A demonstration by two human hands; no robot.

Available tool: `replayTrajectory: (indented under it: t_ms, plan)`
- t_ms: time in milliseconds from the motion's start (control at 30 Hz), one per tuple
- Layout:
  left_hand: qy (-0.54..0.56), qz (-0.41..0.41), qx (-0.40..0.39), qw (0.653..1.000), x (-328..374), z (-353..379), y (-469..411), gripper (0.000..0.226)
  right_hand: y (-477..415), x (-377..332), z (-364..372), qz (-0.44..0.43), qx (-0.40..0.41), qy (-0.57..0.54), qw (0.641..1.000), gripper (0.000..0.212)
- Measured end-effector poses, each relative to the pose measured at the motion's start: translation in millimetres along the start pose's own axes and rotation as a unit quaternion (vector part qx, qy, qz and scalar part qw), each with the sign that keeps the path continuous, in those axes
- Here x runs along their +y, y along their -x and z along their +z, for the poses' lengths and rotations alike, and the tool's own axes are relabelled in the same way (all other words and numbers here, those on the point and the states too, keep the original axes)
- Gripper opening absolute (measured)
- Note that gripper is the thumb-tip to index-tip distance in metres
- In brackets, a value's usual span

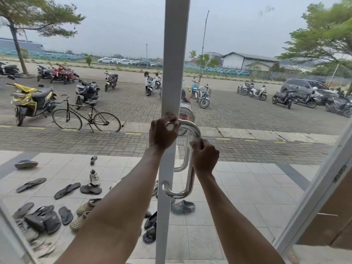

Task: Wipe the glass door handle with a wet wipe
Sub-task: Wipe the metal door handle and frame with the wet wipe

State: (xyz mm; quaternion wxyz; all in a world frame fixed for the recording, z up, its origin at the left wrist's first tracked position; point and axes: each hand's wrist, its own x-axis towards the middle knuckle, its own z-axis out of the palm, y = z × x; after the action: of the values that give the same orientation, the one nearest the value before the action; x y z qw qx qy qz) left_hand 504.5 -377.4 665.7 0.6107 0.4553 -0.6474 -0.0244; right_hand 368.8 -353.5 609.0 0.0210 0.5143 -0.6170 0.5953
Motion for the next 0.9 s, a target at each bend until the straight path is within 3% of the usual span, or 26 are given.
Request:
replayTrajectory:
  t_ms: [333,533,700,900]
  plan:
    - [0.017,0.001,-0.004,1.000,-3,-1,-1,0.038,57,56,13,0.089,-0.135,0.063,0.985,0.018]
    - [0.011,0.014,0.002,1.000,0,-3,1,0.039,42,42,14,0.087,-0.111,0.055,0.988,0.031]
    - [0.022,0.001,0.004,1.000,-4,0,2,0.046,28,24,8,0.068,-0.069,0.018,0.995,0.022]
    - [0.028,-0.005,0.003,1.000,-6,2,2,0.049,38,32,11,0.068,-0.075,0.029,0.994,0.023]
